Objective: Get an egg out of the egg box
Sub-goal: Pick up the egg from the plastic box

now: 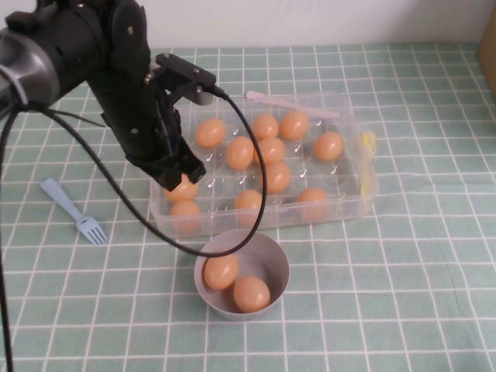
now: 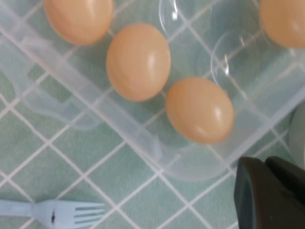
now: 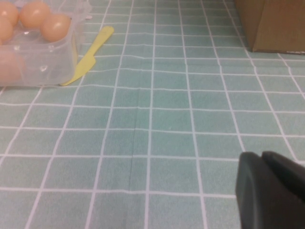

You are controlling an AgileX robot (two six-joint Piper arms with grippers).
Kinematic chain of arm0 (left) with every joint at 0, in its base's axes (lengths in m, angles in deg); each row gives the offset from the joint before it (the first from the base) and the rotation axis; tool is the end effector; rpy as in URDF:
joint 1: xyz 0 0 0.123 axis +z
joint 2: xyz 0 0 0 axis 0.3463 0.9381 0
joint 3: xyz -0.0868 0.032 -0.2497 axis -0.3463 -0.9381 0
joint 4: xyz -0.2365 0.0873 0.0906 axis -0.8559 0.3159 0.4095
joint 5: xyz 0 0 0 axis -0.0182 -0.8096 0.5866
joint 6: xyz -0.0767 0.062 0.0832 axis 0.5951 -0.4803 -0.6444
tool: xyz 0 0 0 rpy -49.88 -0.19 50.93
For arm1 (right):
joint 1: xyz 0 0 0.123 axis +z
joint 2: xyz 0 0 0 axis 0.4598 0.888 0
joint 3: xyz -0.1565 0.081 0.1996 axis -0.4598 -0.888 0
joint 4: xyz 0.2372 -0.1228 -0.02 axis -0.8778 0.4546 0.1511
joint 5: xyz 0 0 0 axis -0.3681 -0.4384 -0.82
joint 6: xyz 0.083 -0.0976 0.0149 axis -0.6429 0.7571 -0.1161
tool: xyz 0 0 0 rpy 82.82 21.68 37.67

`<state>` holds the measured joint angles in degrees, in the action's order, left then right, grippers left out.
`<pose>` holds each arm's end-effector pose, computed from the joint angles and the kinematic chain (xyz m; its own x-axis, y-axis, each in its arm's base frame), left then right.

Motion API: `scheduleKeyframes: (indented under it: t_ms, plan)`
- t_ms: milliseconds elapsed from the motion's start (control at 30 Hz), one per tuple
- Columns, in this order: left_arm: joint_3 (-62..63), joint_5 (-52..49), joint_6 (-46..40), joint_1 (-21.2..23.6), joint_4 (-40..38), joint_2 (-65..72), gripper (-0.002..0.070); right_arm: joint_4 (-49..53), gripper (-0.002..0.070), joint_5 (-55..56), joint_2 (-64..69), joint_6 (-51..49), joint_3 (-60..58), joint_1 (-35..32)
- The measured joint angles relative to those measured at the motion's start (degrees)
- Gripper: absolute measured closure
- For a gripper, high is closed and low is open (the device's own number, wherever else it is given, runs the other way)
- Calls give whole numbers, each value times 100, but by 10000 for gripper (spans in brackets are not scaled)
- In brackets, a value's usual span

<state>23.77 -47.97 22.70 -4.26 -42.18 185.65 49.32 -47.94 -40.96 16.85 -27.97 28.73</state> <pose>0.3754 -0.1763 0.2293 -0.7309 0.6403 -0.2361 0.6526 0.7570 0.0327 0.1242 0.0083 0.1620 -0.2859 0.0273 -0.9579 -0.0540 0.9975 0.0446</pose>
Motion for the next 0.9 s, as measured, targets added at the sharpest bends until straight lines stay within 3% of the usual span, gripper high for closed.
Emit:
scheduleKeyframes:
  t_ms: [633,733,900]
  plan:
    - [326,-22,-1059,0,-50,342,666,0,695,0,0,0,0,0]
    - [540,-10,-1280,0,-203,534,593,0,695,0,0,0,0,0]
    - [610,75,-1343,0,-220,829,374,0,695,0,0,0,0,0]
